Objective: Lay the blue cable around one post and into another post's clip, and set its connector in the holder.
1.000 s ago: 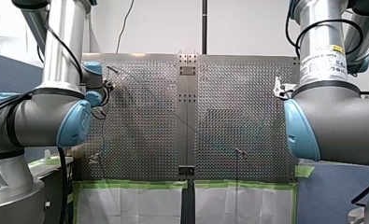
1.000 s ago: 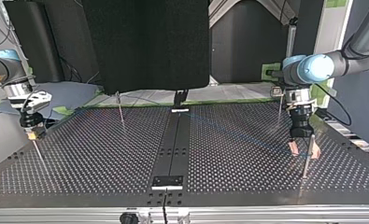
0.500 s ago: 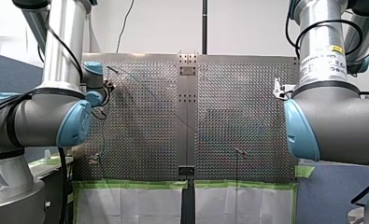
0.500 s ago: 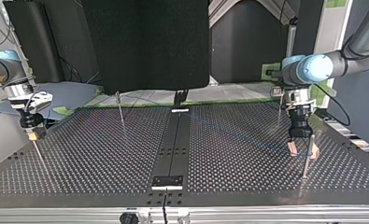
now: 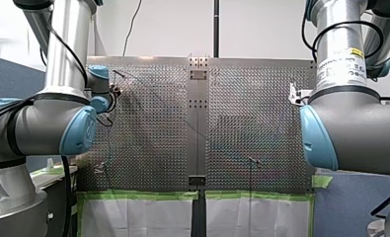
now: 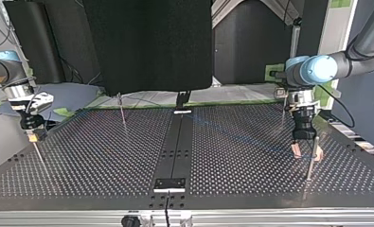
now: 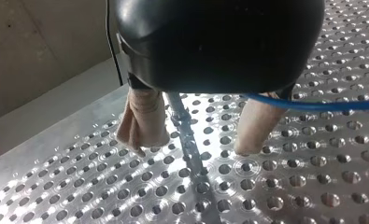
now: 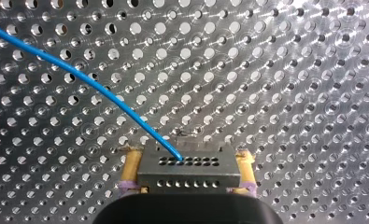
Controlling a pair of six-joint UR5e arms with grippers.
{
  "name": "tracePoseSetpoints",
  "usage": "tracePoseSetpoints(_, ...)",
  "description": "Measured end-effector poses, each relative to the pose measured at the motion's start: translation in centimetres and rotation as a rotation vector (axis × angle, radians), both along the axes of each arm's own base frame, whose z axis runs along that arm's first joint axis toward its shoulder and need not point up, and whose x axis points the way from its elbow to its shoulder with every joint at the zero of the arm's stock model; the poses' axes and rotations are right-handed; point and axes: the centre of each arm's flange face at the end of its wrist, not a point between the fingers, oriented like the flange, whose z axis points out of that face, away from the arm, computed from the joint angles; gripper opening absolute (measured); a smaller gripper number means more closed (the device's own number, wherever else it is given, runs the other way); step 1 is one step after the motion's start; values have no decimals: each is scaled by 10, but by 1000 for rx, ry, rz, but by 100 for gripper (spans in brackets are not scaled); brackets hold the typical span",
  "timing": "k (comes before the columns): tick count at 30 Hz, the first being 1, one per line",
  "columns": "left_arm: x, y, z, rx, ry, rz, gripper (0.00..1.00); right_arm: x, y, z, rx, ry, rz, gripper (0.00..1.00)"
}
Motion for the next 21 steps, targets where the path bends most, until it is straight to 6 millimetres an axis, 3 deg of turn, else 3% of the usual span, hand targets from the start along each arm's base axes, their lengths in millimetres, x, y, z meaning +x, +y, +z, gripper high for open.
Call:
tracePoseSetpoints(9, 0, 0, 0, 0, 0, 0, 100, -1, -1, 0, 0, -8, -6, 0)
tracePoseSetpoints(10, 0, 0, 0, 0, 0, 0, 100, -1, -1, 0, 1, -9, -8, 15)
tracePoseSetpoints(11, 0, 0, 0, 0, 0, 0, 100, -1, -1, 0, 1, -9, -9, 42)
tracePoseSetpoints(12, 0, 0, 0, 0, 0, 0, 100, -1, -1, 0, 1, -8, -9, 42)
tracePoseSetpoints(14, 0, 0, 0, 0, 0, 0, 100, -1, -1, -1, 0, -6, -10, 62)
tracePoseSetpoints(15, 0, 0, 0, 0, 0, 0, 100, -1, -1, -1, -1, -5, -10, 62)
tracePoseSetpoints(16, 0, 0, 0, 0, 0, 0, 100, 0, -1, -1, -2, -2, -10, 87)
tracePoseSetpoints(17, 0, 0, 0, 0, 1, 0, 100, 0, -1, -1, -3, 0, -9, 99)
tracePoseSetpoints(21, 0, 0, 0, 0, 0, 0, 100, 1, -1, 1, -12, 9, -6, 99)
